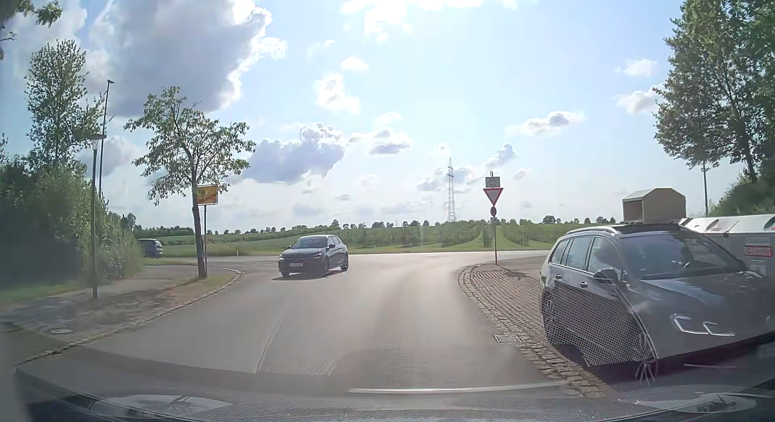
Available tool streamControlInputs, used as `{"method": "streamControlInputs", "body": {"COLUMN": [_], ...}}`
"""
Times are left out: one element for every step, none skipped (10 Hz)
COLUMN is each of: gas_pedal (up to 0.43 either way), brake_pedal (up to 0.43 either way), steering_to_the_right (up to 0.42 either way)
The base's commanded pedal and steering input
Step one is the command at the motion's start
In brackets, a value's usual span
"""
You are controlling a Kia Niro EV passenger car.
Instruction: Follow the waypoints while adhering to traffic rules and regulations
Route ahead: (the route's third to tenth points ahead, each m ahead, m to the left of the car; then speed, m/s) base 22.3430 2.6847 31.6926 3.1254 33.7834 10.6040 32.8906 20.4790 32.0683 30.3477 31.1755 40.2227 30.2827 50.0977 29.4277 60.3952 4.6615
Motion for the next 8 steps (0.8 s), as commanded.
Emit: {"method": "streamControlInputs", "body": {"gas_pedal": [0.039, 0.039, 0.039, 0.039, 0.028, 0.028, 0.000, 0.000], "brake_pedal": [0.012, 0.012, 0.012, 0.012, 0.012, 0.012, 0.012, 0.012], "steering_to_the_right": [-0.006, -0.001, 0.004, 0.003, 0.003, 0.003, 0.002, 0.002]}}
